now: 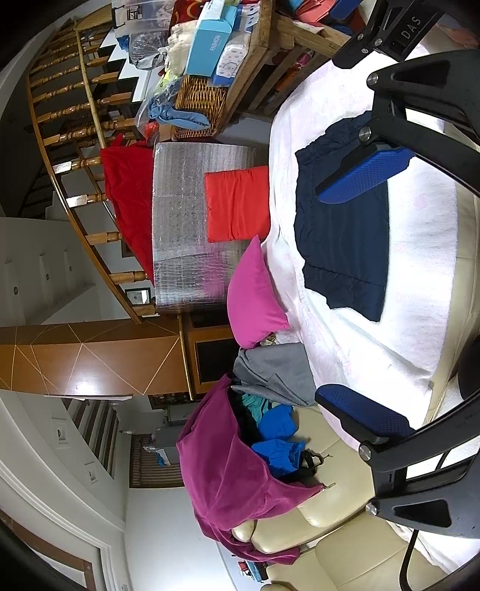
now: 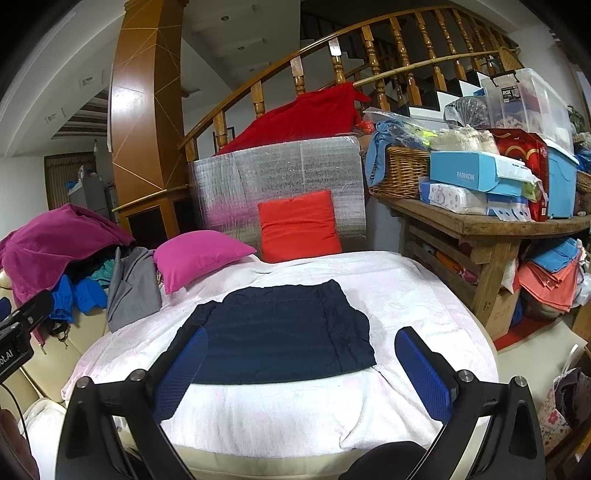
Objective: Fold large clothes
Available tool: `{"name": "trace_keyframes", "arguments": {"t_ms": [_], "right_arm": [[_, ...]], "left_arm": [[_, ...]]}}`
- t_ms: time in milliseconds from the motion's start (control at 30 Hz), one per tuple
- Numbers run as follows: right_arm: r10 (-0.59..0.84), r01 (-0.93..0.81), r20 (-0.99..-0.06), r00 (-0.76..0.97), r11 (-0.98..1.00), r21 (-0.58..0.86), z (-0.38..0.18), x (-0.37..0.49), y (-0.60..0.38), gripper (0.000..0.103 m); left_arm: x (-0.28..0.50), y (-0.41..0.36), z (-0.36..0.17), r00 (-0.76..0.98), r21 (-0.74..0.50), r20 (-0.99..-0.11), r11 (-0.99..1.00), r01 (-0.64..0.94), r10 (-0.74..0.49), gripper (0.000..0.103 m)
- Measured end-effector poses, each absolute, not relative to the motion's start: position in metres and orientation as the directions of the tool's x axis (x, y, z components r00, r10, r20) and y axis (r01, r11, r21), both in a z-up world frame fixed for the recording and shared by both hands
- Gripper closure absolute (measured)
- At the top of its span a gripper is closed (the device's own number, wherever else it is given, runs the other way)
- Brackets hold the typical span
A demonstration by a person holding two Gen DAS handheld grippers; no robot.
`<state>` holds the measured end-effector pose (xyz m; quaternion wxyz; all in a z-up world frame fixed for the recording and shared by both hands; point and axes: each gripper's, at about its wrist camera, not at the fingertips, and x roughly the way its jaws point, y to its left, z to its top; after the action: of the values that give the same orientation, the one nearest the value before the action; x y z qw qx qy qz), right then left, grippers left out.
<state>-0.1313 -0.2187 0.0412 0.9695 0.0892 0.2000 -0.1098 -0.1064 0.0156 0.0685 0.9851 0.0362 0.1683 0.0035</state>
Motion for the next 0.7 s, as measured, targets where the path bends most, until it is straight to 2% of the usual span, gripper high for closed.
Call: {"name": "trace_keyframes", "arguments": {"t_ms": [700], "right_arm": [[-0.168,0.236,-0.399,0.902,0.963,0.128,0.0452,-0.1307,-0.2138,0.001]], "left_arm": [[-0.1072,0.0165,0.0705,0.945,0.064,-0.325,0.998,-0.006,0.027,0.005]]}}
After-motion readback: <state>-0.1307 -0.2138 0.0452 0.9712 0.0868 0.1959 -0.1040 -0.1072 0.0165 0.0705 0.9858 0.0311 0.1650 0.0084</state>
